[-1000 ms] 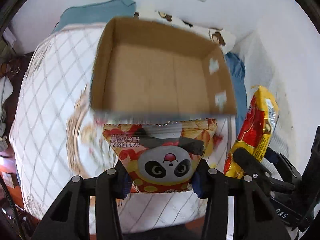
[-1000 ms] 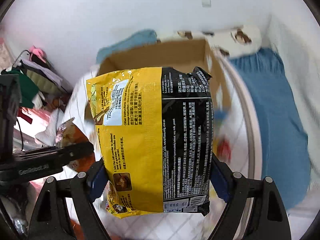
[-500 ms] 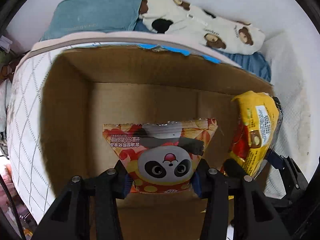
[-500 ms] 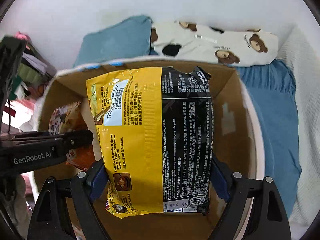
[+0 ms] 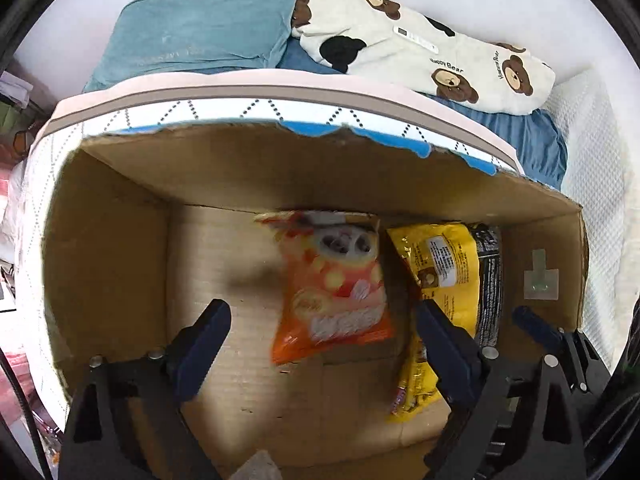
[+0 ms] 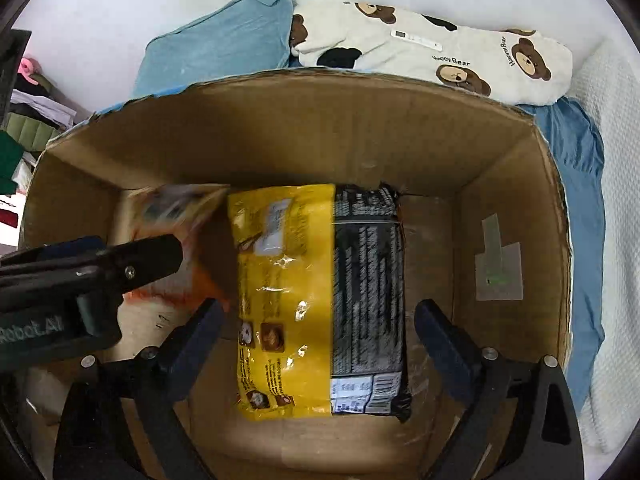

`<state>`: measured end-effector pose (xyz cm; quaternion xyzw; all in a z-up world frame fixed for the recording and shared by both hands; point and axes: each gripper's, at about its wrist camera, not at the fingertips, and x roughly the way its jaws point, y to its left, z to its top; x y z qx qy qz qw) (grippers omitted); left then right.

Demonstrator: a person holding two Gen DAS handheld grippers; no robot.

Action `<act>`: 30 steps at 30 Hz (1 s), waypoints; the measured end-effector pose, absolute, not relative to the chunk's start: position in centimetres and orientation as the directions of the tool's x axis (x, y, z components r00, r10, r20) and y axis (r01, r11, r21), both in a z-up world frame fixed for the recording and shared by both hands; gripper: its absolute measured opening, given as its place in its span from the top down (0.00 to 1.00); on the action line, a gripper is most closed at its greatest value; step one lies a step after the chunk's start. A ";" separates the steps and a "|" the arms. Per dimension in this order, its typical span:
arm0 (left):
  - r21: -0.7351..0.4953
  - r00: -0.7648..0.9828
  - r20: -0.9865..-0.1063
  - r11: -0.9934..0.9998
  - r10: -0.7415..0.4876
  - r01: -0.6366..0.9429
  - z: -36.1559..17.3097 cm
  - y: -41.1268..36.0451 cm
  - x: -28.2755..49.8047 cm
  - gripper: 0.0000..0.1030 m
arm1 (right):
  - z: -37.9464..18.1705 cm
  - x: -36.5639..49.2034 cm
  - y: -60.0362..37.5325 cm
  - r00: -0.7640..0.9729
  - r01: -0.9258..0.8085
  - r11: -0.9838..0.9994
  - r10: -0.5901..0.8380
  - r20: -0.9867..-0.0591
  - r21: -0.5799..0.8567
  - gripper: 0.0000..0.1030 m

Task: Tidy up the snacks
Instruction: 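Carry both packets into the cardboard box and open both tools, then grasp the orange packet with left tool while right tool grasps the brown sauce packet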

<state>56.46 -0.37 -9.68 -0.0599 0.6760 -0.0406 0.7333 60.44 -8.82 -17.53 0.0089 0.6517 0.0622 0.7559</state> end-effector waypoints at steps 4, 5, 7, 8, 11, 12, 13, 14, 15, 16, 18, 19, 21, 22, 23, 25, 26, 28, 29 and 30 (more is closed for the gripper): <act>-0.147 0.093 -0.985 0.989 -0.146 -0.005 -9.0 -0.5 55.8 0.08 | -16.2 59.3 -9.1 0.149 -0.077 0.992 0.110 -0.983 0.100 0.04; -0.142 0.096 -0.985 0.990 -0.142 -0.001 -9.0 -0.7 55.8 0.08 | -16.0 59.0 -9.3 0.150 -0.069 0.992 0.114 -0.982 0.105 0.04; -0.151 0.102 -0.983 0.989 -0.150 -0.001 -8.6 -0.7 55.2 0.08 | -15.3 58.4 -9.8 0.165 -0.060 0.992 0.117 -0.979 0.109 0.04; -0.155 0.111 -0.982 0.988 -0.154 -0.003 -8.4 -0.6 54.9 0.08 | -14.8 57.8 -9.7 0.175 -0.058 0.993 0.115 -0.978 0.106 0.04; -0.161 0.143 -0.977 0.987 -0.160 0.003 -7.6 -0.4 53.6 0.08 | -13.8 56.4 -10.1 0.206 -0.057 0.993 0.113 -0.972 0.104 0.04; -0.164 0.149 -0.975 0.986 -0.163 0.004 -7.3 -0.2 53.0 0.08 | -13.6 55.9 -10.2 0.213 -0.057 0.994 0.106 -0.971 0.096 0.04; -0.162 0.154 -0.975 0.987 -0.160 0.004 -7.2 -0.1 52.5 0.08 | -13.4 55.4 -10.3 0.216 -0.054 0.994 0.104 -0.971 0.094 0.04; -0.162 0.161 -0.974 0.987 -0.161 0.007 -6.9 0.0 52.0 0.08 | -13.1 55.0 -10.5 0.216 -0.050 0.994 0.107 -0.970 0.098 0.04; -0.159 0.169 -0.973 0.987 -0.158 0.011 -6.7 0.1 51.4 0.08 | -12.9 54.5 -10.7 0.217 -0.046 0.994 0.112 -0.970 0.104 0.04; -0.152 0.177 -0.972 0.988 -0.152 0.013 -6.4 0.1 51.0 0.08 | -12.6 53.9 -10.7 0.221 -0.045 0.994 0.111 -0.969 0.104 0.04; -0.149 0.196 -0.969 0.989 -0.150 0.020 -5.7 0.3 50.0 0.08 | -11.8 52.8 -11.0 0.241 -0.042 0.994 0.109 -0.964 0.101 0.04; -0.147 0.206 -0.967 0.989 -0.148 0.022 -5.4 0.4 49.6 0.08 | -11.2 52.2 -11.1 0.252 -0.044 0.994 0.109 -0.962 0.101 0.04; -0.153 0.224 -0.962 0.988 -0.155 0.027 -4.6 0.6 48.5 0.08 | -10.3 51.3 -11.3 0.270 -0.043 0.994 0.108 -0.957 0.100 0.04; -0.161 0.230 -0.959 0.987 -0.163 0.029 -4.2 0.7 48.0 0.08 | -9.7 50.7 -11.3 0.280 -0.044 0.994 0.108 -0.954 0.100 0.04; -0.168 0.235 -0.957 0.985 -0.170 0.030 -3.8 0.8 47.5 0.08 | -9.1 50.1 -11.3 0.295 -0.047 0.994 0.105 -0.950 0.096 0.04; -0.177 0.255 -0.950 0.983 -0.181 0.037 -2.8 0.9 46.4 0.08 | -7.9 49.1 -11.2 0.316 -0.052 0.995 0.101 -0.943 0.090 0.04; -0.175 0.269 -0.946 0.984 -0.180 0.043 -2.3 1.0 45.9 0.08 | -7.2 48.4 -11.1 0.329 -0.054 0.995 0.100 -0.939 0.087 0.04; -0.173 0.298 -0.937 0.983 -0.181 0.053 -1.0 1.0 44.7 0.08 | -5.8 47.2 -10.9 0.358 -0.057 0.995 0.094 -0.929 0.079 0.04; -0.176 0.311 -0.932 0.983 -0.186 0.060 -0.4 1.0 44.1 0.08 | -5.1 46.5 -10.9 0.373 -0.058 0.995 0.094 -0.923 0.078 0.04; -0.185 0.321 -0.926 0.980 -0.198 0.068 0.2 1.0 43.4 0.08 | -4.5 46.0 -10.9 0.385 -0.055 0.995 0.097 -0.918 0.082 0.04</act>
